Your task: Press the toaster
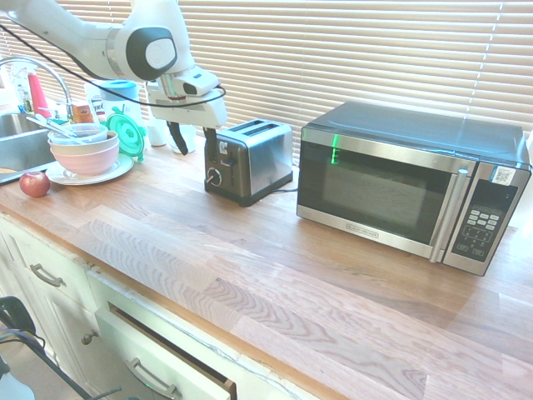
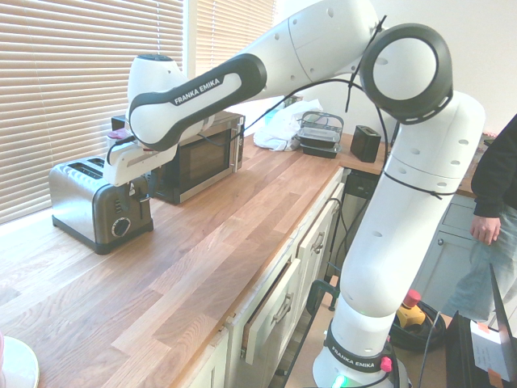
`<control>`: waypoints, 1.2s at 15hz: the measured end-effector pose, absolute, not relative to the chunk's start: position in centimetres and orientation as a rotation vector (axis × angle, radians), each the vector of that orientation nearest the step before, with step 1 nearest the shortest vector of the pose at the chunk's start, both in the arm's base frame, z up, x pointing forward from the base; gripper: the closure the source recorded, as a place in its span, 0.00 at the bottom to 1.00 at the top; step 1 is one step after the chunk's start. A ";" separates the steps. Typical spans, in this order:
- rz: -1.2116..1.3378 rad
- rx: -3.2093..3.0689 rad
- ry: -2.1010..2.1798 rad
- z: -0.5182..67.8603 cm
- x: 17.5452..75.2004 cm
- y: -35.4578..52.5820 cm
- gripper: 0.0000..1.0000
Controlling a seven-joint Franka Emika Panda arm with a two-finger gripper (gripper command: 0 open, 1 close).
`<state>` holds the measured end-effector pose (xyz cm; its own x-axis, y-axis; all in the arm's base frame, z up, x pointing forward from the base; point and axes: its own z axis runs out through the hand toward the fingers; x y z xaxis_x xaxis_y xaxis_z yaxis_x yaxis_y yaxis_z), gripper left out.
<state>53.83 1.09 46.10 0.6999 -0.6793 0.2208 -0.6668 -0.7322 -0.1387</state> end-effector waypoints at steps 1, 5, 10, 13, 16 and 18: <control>-0.412 -2.849 1.133 46.5 54.1 0.8 0.00; -0.425 -2.839 1.156 47.1 54.4 -0.4 0.00; -0.420 -2.844 1.151 46.9 54.7 -2.4 1.00; -0.414 -2.850 1.143 46.6 55.2 -2.4 1.00; -0.415 -2.858 1.128 46.6 55.3 -2.4 1.00; -0.415 -2.862 1.120 46.6 55.4 -2.4 1.00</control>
<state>55.37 -2.36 46.59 0.7036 -0.6716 0.2322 -0.6607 -0.7386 -0.1344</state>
